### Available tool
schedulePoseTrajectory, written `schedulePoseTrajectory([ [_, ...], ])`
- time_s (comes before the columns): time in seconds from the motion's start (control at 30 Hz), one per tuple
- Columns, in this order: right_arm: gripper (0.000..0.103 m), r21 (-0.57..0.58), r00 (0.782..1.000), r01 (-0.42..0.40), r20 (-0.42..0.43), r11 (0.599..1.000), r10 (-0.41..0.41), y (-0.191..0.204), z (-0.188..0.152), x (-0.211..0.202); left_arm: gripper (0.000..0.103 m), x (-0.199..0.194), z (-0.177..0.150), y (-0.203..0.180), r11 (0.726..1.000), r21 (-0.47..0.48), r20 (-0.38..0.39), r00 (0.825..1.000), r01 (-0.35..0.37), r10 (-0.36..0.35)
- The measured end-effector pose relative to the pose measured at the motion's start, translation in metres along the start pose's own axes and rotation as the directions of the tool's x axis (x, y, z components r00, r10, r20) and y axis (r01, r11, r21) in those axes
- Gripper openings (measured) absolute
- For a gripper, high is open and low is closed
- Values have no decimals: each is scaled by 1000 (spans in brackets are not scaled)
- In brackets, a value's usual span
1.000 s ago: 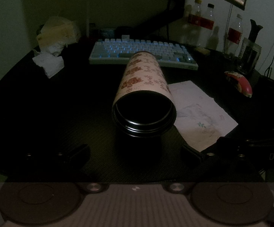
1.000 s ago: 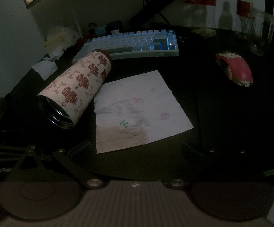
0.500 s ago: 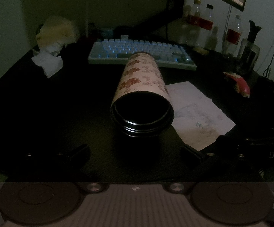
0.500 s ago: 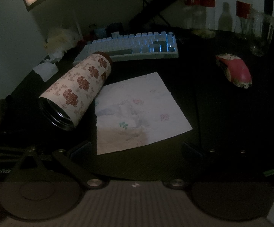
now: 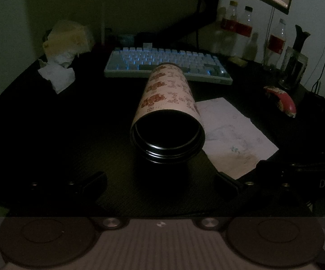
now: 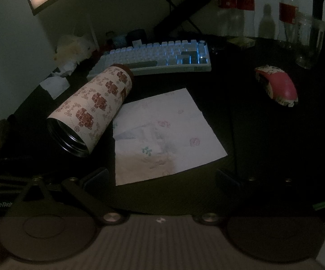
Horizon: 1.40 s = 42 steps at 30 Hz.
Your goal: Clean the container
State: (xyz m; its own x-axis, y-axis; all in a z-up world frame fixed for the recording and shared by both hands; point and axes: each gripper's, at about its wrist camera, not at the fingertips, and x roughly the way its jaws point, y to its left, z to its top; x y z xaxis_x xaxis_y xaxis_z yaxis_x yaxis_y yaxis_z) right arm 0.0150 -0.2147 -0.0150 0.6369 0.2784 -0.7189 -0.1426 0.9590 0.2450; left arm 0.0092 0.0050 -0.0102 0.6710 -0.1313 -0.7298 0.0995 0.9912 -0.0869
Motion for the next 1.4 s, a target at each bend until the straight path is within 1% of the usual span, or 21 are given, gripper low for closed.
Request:
schedulePoseTrajectory([
  [0.17,103,3,1000,-14,5,1000,14,2,0,-2,103,-1,0,-1,1000,5,2,1000,-5,5],
  [1.4,103,20,1000,-9,4,1000,9,10,-3,-2,103,0,0,-3,1000,2,-5,1000,-9,9],
])
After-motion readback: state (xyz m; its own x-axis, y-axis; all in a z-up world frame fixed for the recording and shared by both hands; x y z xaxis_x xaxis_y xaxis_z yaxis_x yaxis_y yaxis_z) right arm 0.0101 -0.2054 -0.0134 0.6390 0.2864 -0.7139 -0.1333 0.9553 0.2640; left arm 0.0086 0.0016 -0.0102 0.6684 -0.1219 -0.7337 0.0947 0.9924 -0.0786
